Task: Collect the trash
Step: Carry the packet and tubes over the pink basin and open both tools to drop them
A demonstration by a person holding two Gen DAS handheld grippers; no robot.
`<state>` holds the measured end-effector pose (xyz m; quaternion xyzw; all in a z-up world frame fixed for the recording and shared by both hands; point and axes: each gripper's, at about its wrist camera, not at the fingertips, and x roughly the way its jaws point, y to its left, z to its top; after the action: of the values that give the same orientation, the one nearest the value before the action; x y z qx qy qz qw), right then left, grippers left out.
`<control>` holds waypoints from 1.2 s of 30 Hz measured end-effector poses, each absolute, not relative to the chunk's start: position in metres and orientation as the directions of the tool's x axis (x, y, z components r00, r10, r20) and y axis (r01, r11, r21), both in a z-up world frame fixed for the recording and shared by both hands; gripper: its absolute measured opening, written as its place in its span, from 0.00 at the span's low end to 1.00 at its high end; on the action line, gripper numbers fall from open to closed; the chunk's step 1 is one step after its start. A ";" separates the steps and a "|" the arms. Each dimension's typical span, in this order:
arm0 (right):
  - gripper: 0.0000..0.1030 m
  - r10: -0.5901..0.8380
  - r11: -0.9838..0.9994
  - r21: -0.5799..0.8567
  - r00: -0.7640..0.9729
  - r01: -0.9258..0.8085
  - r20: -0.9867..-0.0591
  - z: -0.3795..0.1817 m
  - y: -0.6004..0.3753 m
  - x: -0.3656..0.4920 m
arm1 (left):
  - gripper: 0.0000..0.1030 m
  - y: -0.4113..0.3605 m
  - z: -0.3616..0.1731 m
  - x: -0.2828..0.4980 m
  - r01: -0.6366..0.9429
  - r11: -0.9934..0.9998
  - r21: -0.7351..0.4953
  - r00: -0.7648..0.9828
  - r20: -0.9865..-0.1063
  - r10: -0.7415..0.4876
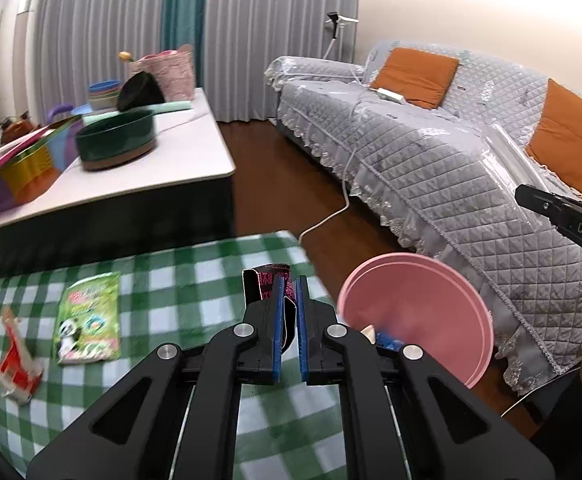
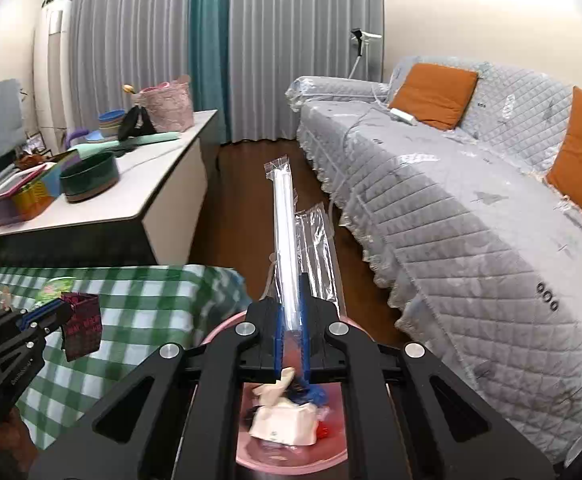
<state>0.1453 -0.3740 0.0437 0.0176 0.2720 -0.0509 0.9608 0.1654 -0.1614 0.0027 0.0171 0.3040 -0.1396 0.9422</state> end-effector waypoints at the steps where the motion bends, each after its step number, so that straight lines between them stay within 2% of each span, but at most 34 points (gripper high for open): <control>1: 0.06 -0.097 0.993 0.010 0.845 0.120 -0.526 0.044 -0.380 0.147 | 0.06 -0.167 0.003 0.168 0.280 0.959 -0.054 0.774 -0.578 -0.258; 18: 0.06 -0.068 0.984 0.084 0.775 0.155 -0.628 0.016 -0.411 0.164 | 0.06 -0.242 -0.009 0.191 0.404 0.907 -0.116 0.709 -0.588 -0.390; 36: 0.07 -0.054 0.982 0.105 0.761 0.159 -0.647 0.009 -0.414 0.169 | 0.06 -0.270 -0.036 0.203 0.448 0.883 -0.139 0.643 -0.637 -0.426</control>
<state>0.1694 -0.4145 0.0089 0.0769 0.3411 -0.0571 0.9351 0.2029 -0.2705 -0.0359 0.0157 0.3472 -0.2411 0.9061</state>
